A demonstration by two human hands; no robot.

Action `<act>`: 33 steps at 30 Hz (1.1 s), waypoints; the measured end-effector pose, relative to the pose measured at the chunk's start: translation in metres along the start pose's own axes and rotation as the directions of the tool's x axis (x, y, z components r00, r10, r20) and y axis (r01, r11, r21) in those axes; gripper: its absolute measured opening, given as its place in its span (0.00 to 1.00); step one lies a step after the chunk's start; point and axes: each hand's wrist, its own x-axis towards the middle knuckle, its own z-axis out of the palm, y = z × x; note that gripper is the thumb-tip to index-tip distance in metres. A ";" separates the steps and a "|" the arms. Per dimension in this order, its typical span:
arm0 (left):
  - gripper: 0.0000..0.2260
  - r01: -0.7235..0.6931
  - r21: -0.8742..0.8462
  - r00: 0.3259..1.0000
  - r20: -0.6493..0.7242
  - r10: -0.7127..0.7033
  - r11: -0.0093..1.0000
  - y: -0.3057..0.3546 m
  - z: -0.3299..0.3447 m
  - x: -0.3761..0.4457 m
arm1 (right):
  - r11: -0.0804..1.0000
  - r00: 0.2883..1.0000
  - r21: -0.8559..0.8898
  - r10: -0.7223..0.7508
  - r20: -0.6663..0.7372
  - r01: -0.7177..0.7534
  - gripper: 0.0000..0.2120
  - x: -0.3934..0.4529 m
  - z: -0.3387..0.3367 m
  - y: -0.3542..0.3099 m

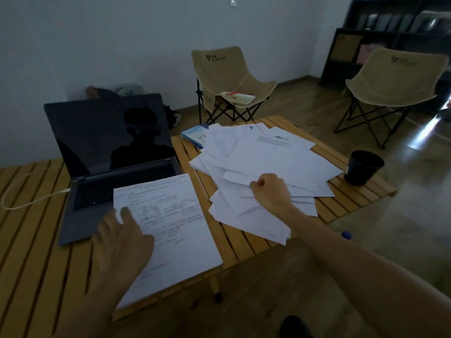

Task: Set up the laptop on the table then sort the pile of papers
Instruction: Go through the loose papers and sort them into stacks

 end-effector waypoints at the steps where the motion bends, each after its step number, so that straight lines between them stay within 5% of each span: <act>1: 0.30 -0.076 -0.004 0.997 0.005 0.076 0.997 0.015 0.000 -0.004 | 0.997 1.000 -0.073 -0.005 -0.025 0.003 0.09 0.008 -0.005 0.013; 7: 0.23 -0.433 -0.095 0.880 0.171 0.443 0.896 0.111 0.037 -0.028 | 0.941 0.979 -0.322 -0.044 0.200 0.108 0.29 0.053 -0.001 0.057; 12: 0.25 -0.445 0.010 0.848 0.327 0.418 0.895 0.122 0.053 -0.045 | 0.886 0.976 -0.421 -0.130 0.175 0.194 0.22 0.058 0.003 0.054; 19: 0.24 -0.473 0.051 0.858 0.257 0.446 0.880 0.124 0.061 -0.051 | 0.752 0.947 -0.593 -0.316 0.058 0.288 0.16 0.033 0.000 0.056; 24: 0.25 -0.456 -0.077 0.885 0.065 0.461 0.887 0.139 0.059 -0.031 | 0.774 0.895 -0.510 -0.446 -0.020 0.374 0.13 0.023 0.003 0.056; 29: 0.24 -0.421 -0.514 0.897 -0.118 0.425 0.747 0.137 0.055 -0.008 | 0.786 0.759 -0.258 -0.614 -0.216 0.562 0.08 0.009 0.016 0.057; 33: 0.34 -0.431 -0.412 0.901 -0.249 0.356 0.803 0.128 0.038 -0.001 | 0.797 0.768 -0.051 -0.595 -0.236 0.602 0.08 -0.011 0.005 0.052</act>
